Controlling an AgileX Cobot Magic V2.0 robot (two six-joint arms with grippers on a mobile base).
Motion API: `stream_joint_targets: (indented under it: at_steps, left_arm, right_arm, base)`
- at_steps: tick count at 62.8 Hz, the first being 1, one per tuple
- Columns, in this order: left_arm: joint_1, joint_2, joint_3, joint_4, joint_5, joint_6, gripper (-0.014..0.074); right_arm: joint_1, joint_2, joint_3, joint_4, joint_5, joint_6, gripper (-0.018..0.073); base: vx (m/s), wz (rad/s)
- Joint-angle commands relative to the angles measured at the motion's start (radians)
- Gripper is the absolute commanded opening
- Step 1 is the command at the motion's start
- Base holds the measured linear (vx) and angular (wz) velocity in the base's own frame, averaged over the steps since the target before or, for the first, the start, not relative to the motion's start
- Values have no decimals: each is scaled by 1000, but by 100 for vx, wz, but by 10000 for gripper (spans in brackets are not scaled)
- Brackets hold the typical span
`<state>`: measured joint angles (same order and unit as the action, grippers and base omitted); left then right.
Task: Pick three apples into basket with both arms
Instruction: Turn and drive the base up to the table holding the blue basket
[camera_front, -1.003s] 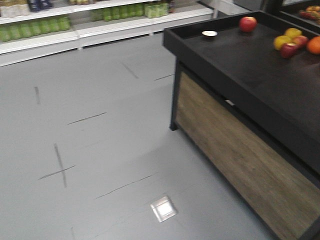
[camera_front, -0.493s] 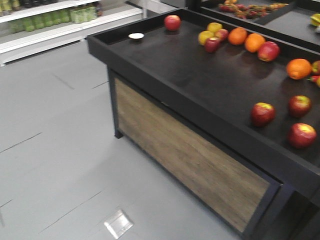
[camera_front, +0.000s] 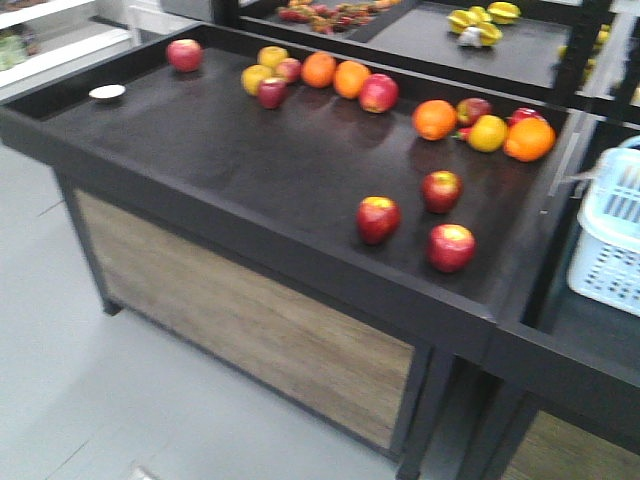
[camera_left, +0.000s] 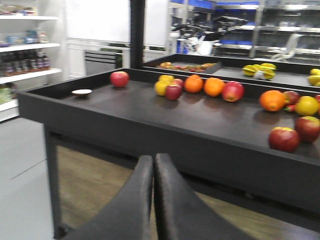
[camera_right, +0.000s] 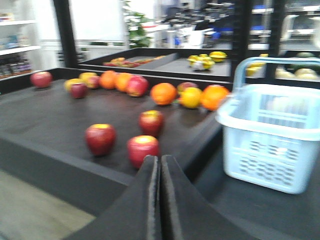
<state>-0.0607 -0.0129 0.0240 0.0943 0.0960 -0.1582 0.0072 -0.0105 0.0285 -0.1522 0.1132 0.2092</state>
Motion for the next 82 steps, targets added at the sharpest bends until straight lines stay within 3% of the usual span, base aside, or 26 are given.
stream_joint_targets:
  at_steps: [1,82]
  left_arm:
    - [3,-14,23,-1,-77,-1,-6]
    - [3,-14,23,-1,-77,-1,-6]
  right_arm:
    - [-7,-11,14,-11,-71,-9,-4]
    - [-7,-11,14,-11,-71,-9,-4]
  base:
    - [6,-53]
    - [7,-39]
